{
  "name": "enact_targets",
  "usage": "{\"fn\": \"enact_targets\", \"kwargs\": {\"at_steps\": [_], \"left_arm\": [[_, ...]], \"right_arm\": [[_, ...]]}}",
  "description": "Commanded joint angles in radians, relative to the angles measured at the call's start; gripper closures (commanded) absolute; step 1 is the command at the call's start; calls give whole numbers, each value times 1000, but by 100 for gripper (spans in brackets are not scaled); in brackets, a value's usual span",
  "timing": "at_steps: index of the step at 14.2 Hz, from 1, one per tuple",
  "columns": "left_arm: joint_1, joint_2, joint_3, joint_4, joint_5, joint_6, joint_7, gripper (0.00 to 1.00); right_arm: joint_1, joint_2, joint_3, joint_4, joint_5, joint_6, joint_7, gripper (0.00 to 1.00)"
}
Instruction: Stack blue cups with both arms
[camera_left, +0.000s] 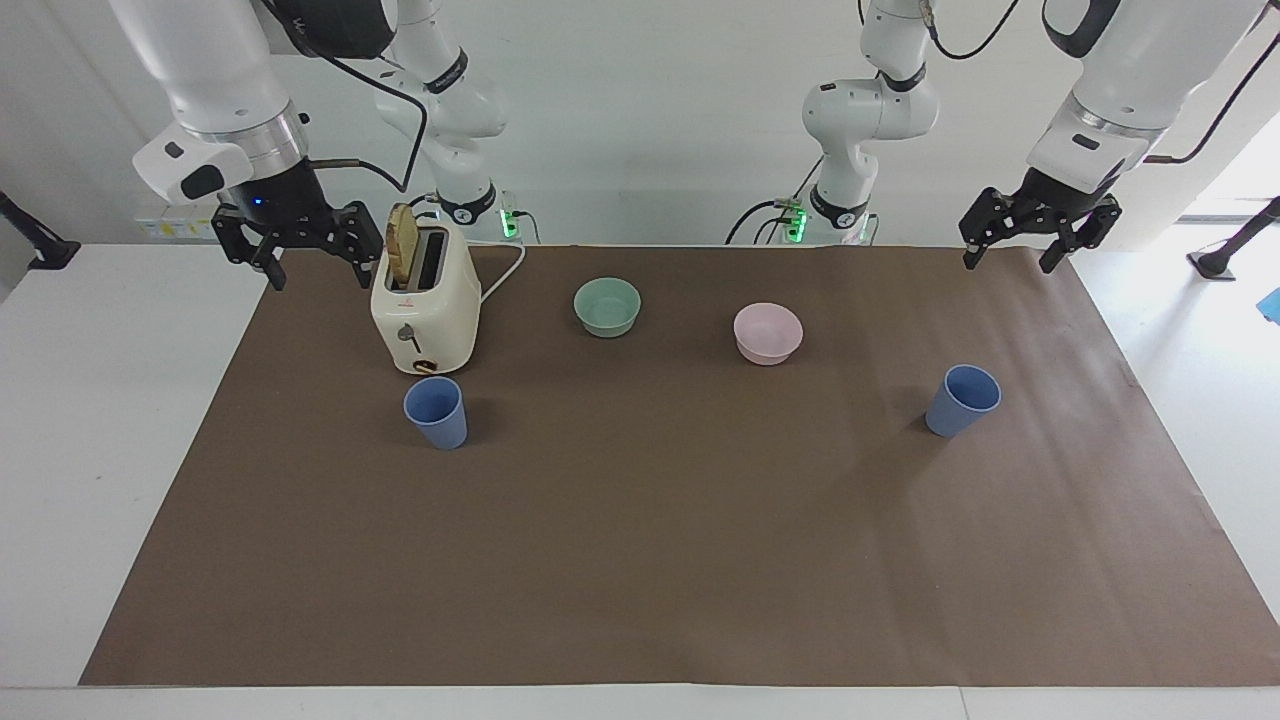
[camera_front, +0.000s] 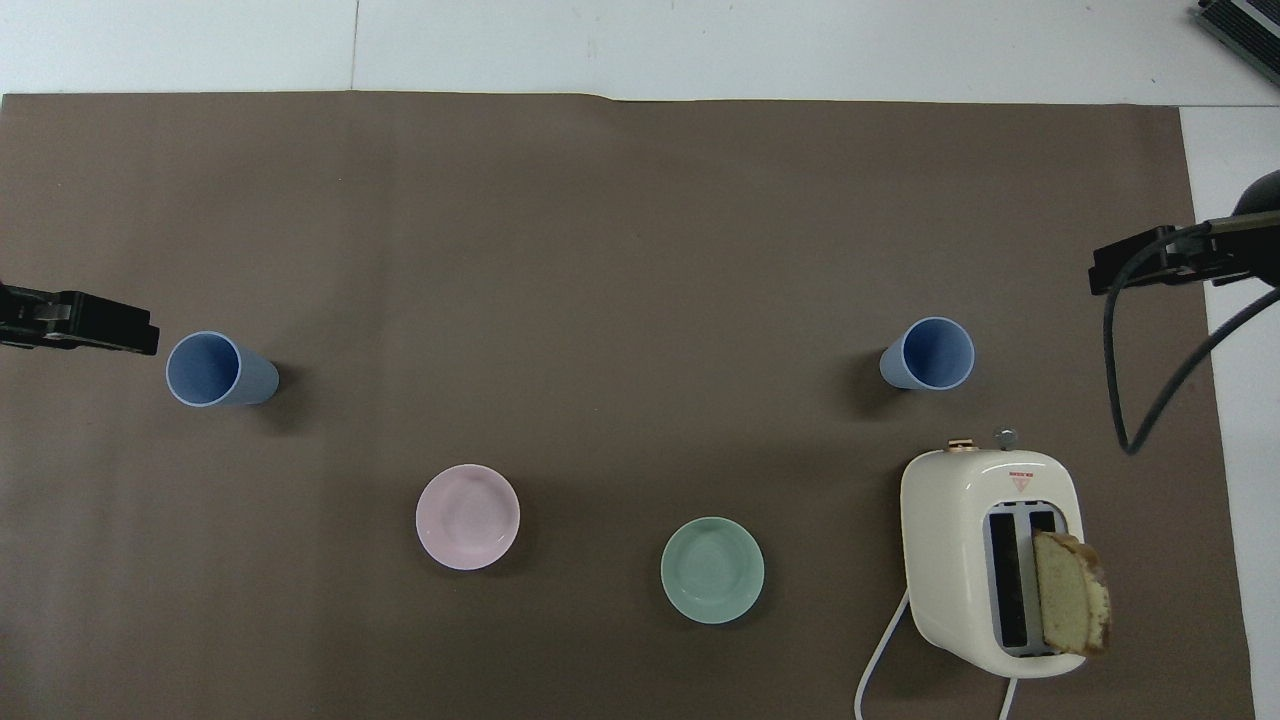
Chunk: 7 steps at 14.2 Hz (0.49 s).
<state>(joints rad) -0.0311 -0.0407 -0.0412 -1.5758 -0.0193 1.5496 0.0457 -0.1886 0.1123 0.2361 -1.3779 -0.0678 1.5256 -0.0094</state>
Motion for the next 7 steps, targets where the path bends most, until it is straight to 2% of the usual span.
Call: {"fn": "enact_targets", "kwargs": {"at_steps": [1,7], "left_arm": [[-3,-34,0,-42,13,17,-1,0],[-1,-34,0,-44,13,17,-3,0]], "right_arm": [[-9,-10,5,-18,17,16,14,0],[-9,-10,5,-18,17,16,14,0]]}}
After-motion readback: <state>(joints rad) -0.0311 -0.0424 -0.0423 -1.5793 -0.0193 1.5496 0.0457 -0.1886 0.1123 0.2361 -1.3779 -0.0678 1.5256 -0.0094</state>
